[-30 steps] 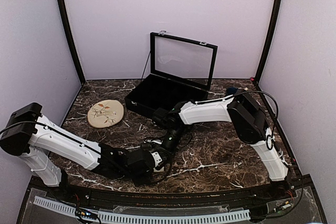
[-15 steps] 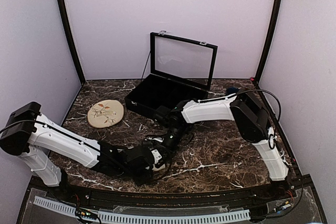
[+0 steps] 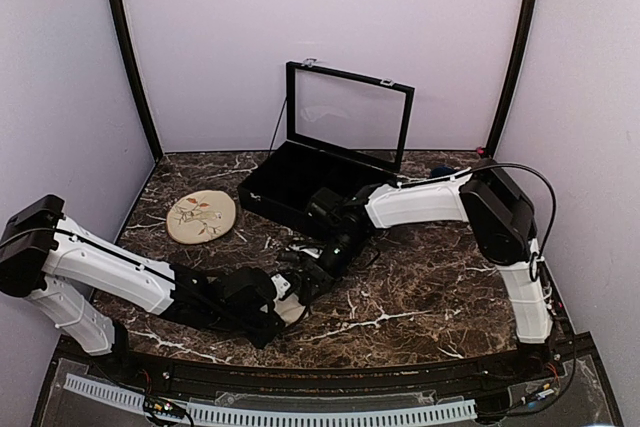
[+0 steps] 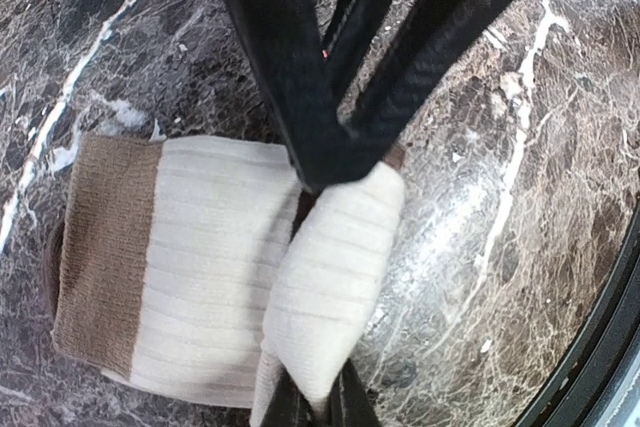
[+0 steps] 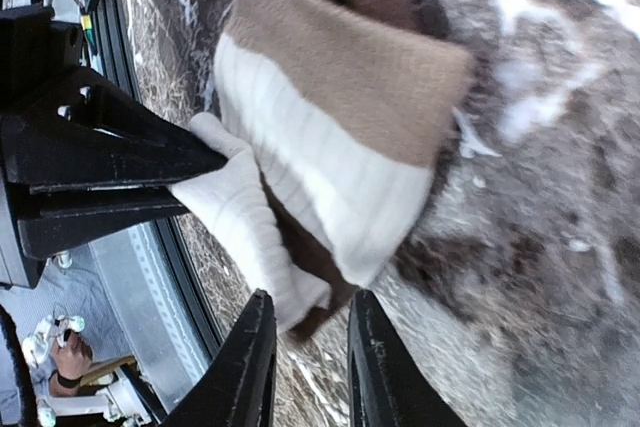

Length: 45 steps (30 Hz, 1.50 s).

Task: Roll the socks
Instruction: Roll the sock at the center of the board.

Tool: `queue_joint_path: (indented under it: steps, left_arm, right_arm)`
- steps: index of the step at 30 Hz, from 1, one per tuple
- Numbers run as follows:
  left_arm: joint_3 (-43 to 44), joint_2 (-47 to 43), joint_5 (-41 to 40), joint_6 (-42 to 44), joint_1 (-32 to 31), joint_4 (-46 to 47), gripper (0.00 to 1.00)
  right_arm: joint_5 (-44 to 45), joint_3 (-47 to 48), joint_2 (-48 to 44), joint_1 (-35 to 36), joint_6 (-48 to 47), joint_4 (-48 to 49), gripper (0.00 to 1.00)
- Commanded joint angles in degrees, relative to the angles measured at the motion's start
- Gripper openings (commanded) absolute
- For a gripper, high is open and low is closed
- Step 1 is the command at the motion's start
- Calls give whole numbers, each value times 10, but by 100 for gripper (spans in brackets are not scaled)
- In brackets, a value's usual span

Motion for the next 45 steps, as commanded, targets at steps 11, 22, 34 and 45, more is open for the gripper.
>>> queue_joint_path:
  steps: [11,22,34,45]
  left_arm:
    - [-63,-26,74,-73,34,15,0]
    - [-113,-40,199,-125,81,85,0]
    - [-139,-10,375,-181,137,153,0]
    - [-174,17,500,-221,187,209,0]
  right_arm:
    - [43,-68,-85,-29,45,126,24]
    - [113,-171,-169,-29,46,227,24]
    - [290,-226,-221,61,-26,269,24]
    - [442,-304,-276,158,-64,339,24]
